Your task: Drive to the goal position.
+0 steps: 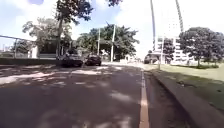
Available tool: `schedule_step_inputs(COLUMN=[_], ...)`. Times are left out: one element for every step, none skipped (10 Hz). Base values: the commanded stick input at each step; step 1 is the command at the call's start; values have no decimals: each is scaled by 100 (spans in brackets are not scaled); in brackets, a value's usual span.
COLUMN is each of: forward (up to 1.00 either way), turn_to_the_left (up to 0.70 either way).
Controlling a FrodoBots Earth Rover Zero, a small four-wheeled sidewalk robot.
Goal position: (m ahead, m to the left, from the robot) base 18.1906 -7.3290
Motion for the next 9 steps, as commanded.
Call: schedule_step_inputs(forward=[69, 70, 70, 70, 70, 70, 70, 70, 70], turn_to_the_left=[0, 0, 0, 0, 0, 0, 0, 0, 0])
